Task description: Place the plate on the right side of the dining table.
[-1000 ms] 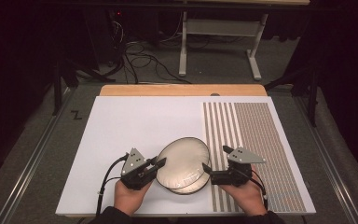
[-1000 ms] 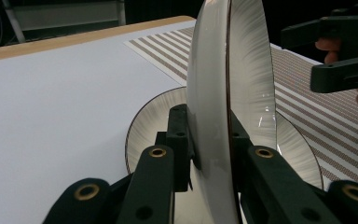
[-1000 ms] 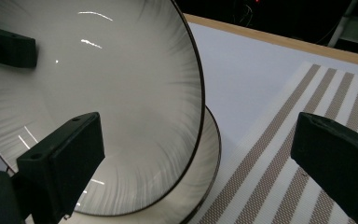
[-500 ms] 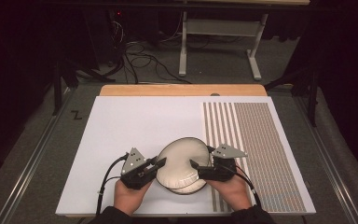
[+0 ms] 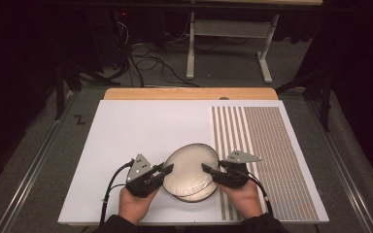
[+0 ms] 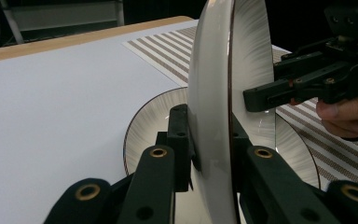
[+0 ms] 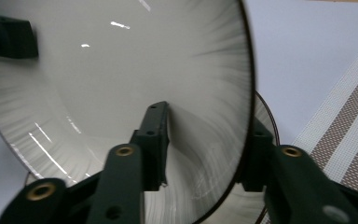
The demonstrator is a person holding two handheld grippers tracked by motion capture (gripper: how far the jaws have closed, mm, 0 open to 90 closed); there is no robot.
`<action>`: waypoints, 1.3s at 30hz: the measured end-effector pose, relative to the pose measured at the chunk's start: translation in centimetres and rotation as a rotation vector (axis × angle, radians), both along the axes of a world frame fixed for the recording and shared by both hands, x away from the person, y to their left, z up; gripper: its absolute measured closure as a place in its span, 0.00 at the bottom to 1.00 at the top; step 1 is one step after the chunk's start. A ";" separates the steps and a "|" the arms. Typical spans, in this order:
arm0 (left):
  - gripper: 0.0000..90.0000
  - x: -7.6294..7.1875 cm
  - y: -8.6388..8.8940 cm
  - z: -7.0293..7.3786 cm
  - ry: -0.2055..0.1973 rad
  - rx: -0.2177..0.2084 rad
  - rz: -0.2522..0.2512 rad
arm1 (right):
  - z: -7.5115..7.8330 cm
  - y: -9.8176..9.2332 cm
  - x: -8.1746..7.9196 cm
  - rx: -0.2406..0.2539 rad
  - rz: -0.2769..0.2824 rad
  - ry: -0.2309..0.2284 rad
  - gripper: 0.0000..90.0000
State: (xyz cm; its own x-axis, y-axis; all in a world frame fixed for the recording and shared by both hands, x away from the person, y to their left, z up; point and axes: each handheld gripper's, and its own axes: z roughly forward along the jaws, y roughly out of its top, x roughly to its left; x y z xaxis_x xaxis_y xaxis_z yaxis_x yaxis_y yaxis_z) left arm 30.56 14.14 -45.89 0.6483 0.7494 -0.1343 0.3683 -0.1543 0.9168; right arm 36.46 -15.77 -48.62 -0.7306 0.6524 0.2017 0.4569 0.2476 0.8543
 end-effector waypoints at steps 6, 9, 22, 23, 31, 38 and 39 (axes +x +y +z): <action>0.90 -0.3 -0.1 0.6 -0.006 0.026 0.001 | 1.2 -0.7 -0.7 0.014 -0.007 -0.033 0.82; 0.90 -0.3 -0.2 0.9 -0.010 0.016 -0.003 | 1.7 -1.1 -0.9 0.022 -0.009 -0.056 0.84; 0.89 0.4 -1.2 1.8 -0.009 0.014 -0.010 | 4.2 -2.3 -1.8 0.006 -0.068 -0.174 0.87; 0.89 0.5 -1.3 1.9 -0.010 0.014 -0.011 | 4.4 -2.3 -1.8 0.008 -0.073 -0.174 0.88; 0.89 1.1 -2.6 2.6 -0.025 0.011 -0.014 | 5.7 -3.4 -2.0 -0.005 -0.092 -0.220 0.89; 0.89 1.7 -4.1 3.0 -0.039 0.008 -0.025 | 6.6 -5.1 -2.1 -0.005 -0.119 -0.246 0.89; 0.89 1.8 -4.4 3.0 -0.040 0.005 -0.027 | 6.7 -5.3 -2.1 -0.007 -0.125 -0.250 0.89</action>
State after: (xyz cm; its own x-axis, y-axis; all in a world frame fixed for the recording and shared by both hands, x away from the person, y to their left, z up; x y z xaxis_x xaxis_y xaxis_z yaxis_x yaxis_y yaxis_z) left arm 32.34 9.77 -42.86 0.6730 0.7323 -0.1038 0.3266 -0.1684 0.9300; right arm 34.37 -21.05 -41.87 -0.6706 0.7416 0.0205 0.2592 0.2083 0.9431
